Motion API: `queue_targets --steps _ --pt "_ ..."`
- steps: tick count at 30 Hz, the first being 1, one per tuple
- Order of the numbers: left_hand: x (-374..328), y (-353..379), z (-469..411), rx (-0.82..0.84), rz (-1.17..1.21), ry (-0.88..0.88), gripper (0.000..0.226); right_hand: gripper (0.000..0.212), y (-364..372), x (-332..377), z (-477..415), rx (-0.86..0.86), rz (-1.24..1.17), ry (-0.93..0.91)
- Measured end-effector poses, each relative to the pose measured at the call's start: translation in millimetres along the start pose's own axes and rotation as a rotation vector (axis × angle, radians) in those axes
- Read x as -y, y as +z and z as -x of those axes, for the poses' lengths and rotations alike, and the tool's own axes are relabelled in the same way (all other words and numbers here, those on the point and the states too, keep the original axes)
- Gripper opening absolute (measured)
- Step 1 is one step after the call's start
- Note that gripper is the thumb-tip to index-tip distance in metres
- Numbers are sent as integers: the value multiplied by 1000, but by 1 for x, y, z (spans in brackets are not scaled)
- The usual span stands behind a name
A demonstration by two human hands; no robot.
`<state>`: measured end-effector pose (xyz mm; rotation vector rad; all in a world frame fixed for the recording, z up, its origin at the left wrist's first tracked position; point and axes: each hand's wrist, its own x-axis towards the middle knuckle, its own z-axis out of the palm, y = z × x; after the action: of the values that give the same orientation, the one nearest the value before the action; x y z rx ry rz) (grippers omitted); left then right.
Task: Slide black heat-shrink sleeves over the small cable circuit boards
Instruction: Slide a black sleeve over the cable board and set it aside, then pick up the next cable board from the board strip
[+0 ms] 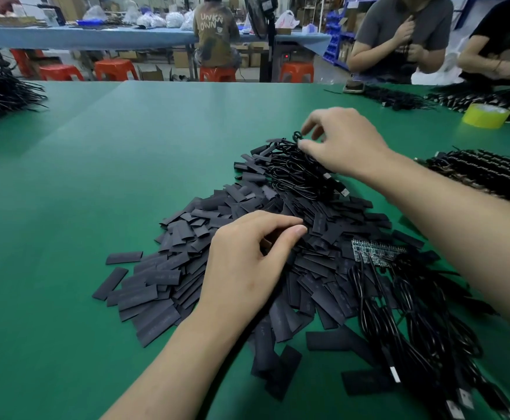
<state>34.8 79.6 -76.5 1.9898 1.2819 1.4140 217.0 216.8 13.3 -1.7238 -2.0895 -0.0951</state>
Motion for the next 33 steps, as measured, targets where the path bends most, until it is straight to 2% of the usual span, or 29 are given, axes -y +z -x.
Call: queue_targets --steps 2,5,10,12,16,19,21,24,29,33 --pt "0 1 0 10 0 8 12 16 -11 -7 34 85 -13 -12" --pt "-1 2 0 24 -9 13 12 15 -28 -21 82 318 15 15" --pt "-1 1 1 45 -29 19 11 46 -37 -33 127 556 178 79" --pt "-1 1 1 58 -35 25 10 52 -34 -34 133 545 200 82" --pt "-2 0 1 75 -28 32 10 34 -34 -37 134 474 127 84" --pt "-5 -1 1 112 -21 50 12 23 -41 -39 132 412 -115 56" --pt "-7 0 1 157 17 32 14 20 -46 -32 129 429 -330 15" --pt "-9 1 2 259 147 -53 13 27 -46 -16 128 461 -573 -60" --pt "-10 1 -1 340 357 -175 8 37 -26 -8 135 355 -789 -59" --pt "-12 1 -1 329 502 -238 3 29 -16 -12 140 361 -881 -49"
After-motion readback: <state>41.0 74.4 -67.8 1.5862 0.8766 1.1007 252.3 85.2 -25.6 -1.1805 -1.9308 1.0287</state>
